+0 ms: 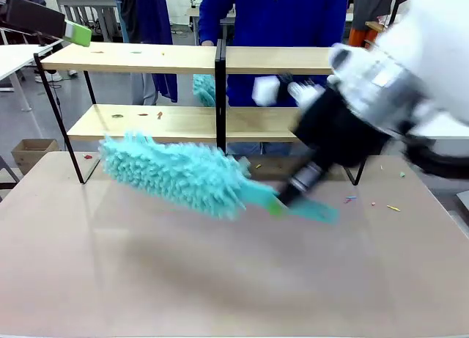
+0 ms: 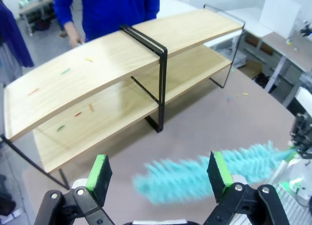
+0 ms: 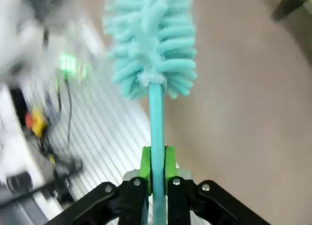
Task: Clean the shelves.
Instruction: Clean another randomly selected level of the Shelf with the Duster.
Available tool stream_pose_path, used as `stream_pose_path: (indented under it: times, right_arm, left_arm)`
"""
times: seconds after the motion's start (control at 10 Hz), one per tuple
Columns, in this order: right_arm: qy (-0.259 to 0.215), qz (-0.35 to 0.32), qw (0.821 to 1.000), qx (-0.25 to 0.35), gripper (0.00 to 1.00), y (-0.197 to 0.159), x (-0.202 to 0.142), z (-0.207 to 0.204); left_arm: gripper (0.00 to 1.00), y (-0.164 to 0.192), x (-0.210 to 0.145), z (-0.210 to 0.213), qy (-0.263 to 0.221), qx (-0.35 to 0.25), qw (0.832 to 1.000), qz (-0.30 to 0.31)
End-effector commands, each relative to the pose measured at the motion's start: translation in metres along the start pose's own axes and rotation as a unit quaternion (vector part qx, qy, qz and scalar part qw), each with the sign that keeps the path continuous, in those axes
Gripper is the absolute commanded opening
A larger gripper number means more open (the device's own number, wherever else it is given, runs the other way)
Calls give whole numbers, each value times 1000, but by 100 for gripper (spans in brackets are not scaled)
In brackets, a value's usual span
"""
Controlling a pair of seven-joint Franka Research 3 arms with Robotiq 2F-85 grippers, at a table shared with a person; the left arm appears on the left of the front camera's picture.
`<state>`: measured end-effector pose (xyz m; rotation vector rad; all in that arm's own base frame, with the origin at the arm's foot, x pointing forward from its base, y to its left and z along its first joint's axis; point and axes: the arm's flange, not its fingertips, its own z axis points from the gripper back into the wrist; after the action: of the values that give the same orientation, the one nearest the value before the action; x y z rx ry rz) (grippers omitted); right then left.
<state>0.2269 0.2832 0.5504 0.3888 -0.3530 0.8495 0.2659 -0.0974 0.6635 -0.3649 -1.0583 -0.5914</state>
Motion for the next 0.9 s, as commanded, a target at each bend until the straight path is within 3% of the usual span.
stream_pose_path:
  times: [0.0, 0.1, 0.2, 0.3, 0.4, 0.5, 0.6, 0.8]
  right_arm:
    - [-38, -48, 996, -63, 13, 1, 64, -18]
    - [-28, -74, 994, -79, 13, -1, 81, -27]
    - [19, -65, 994, -90, 13, -7, 88, -38]
    - [56, -63, 994, -73, 13, -16, 71, -38]
    - [97, -41, 993, -58, 13, -26, 34, -21]
    - [102, -79, 991, -42, 13, -38, -6, 3]
    - [106, -53, 993, -15, 13, -40, -63, 39]
    - [73, -19, 996, 53, 13, -34, -189, 109]
  left_arm:
    - [100, 1, -2, 0, -1, -3, 1000, -2]
    - [100, 1, -2, 0, -1, -3, 1000, -2]
    - [100, 1, -2, 0, -1, -3, 1000, -2]
    - [100, 1, -2, 0, -1, -3, 1000, -2]
    - [100, 1, -2, 0, -1, -3, 1000, -2]
    - [100, 1, -2, 0, -1, -3, 1000, -2]
    - [100, 1, -2, 0, -1, -3, 1000, -2]
    - [100, 1, -2, 0, -1, -3, 1000, -2]
